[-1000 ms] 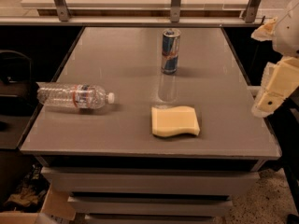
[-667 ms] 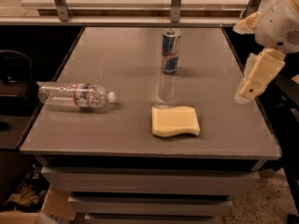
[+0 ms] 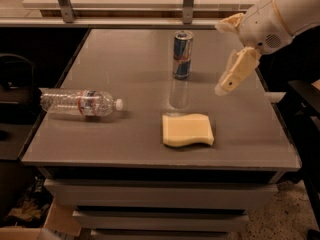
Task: Move redbull can near water bottle
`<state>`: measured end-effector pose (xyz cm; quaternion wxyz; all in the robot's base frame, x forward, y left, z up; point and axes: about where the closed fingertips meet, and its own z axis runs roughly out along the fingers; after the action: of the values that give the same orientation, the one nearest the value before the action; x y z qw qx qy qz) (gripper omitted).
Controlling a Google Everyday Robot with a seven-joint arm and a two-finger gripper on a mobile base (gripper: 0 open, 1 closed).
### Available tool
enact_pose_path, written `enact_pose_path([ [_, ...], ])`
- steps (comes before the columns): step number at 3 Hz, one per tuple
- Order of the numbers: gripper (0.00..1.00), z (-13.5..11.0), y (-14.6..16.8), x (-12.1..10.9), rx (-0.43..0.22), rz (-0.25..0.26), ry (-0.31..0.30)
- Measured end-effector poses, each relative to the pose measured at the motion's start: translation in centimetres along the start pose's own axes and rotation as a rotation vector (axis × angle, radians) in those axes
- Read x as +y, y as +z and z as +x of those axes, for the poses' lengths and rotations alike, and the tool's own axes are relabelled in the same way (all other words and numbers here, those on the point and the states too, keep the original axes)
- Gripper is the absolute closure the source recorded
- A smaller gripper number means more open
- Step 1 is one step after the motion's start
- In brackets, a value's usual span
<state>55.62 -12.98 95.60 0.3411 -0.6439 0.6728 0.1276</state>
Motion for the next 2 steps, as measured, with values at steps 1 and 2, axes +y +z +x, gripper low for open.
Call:
enact_pose_path([
  [1,0.0,-0.9,2.9,-1.9,-0.137,-0.014,0.009],
  [2,0.0,-1.1,5.4,-4.3,-0.23,-0.025,0.028],
])
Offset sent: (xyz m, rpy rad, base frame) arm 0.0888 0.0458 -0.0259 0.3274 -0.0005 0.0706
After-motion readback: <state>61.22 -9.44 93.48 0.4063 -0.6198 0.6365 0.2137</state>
